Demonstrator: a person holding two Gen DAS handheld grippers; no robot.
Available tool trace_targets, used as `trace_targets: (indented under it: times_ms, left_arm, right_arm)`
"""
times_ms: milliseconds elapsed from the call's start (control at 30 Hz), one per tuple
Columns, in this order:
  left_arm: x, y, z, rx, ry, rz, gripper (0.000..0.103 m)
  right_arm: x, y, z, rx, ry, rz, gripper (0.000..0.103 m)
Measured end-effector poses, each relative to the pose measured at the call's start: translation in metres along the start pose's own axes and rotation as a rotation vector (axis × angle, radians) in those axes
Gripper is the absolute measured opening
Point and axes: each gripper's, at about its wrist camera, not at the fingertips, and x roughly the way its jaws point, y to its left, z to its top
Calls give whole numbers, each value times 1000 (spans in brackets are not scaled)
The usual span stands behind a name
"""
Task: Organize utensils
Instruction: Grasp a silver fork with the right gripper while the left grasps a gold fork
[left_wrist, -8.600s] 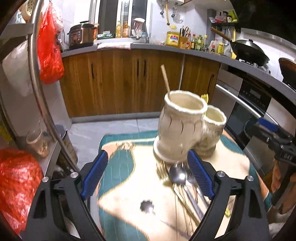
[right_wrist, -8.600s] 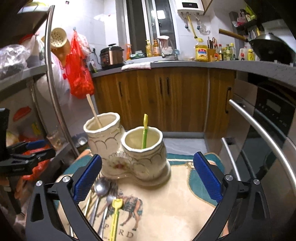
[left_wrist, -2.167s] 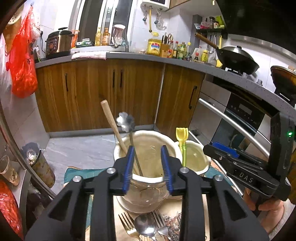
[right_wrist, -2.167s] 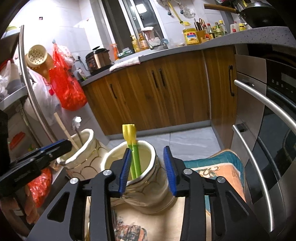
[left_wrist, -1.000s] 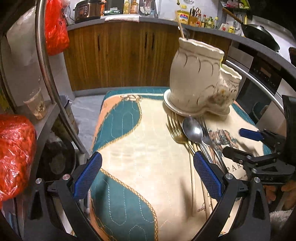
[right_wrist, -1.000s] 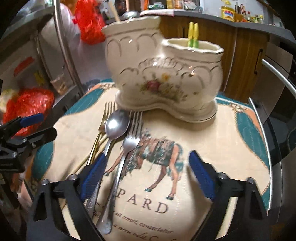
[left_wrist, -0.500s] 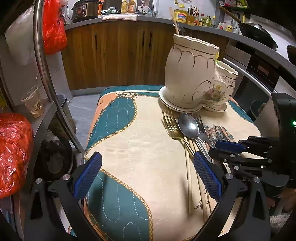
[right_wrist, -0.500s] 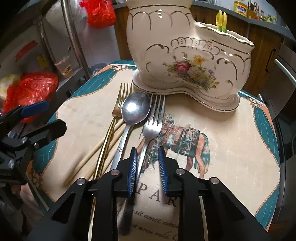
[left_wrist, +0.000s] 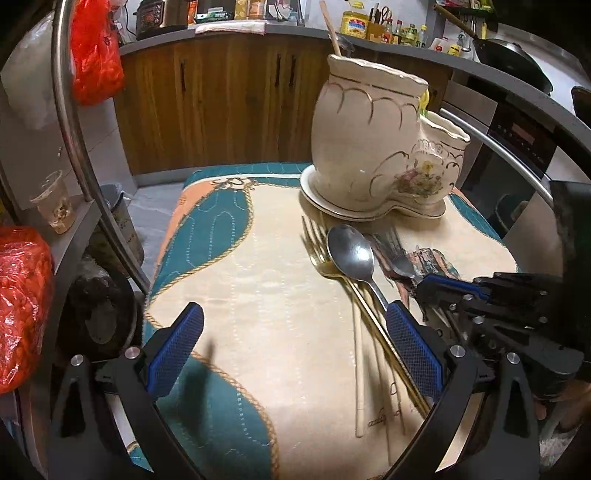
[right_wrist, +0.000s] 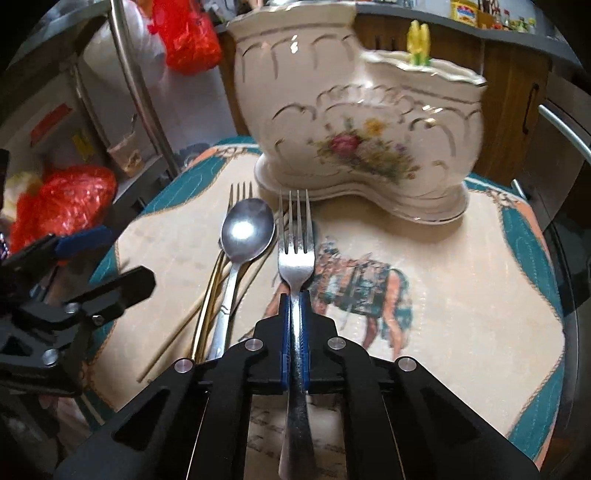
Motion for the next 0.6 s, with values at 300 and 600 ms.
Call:
trace_targets:
  times_ms: [300, 600]
  left_arm:
    - [19, -18, 7, 29, 51, 2, 93]
    - [39, -29, 16, 45, 124, -14, 53]
  right_arm:
    - [-20, -23, -2, 35, -56, 4, 6]
    - [-26, -31, -6, 45, -69, 27, 6]
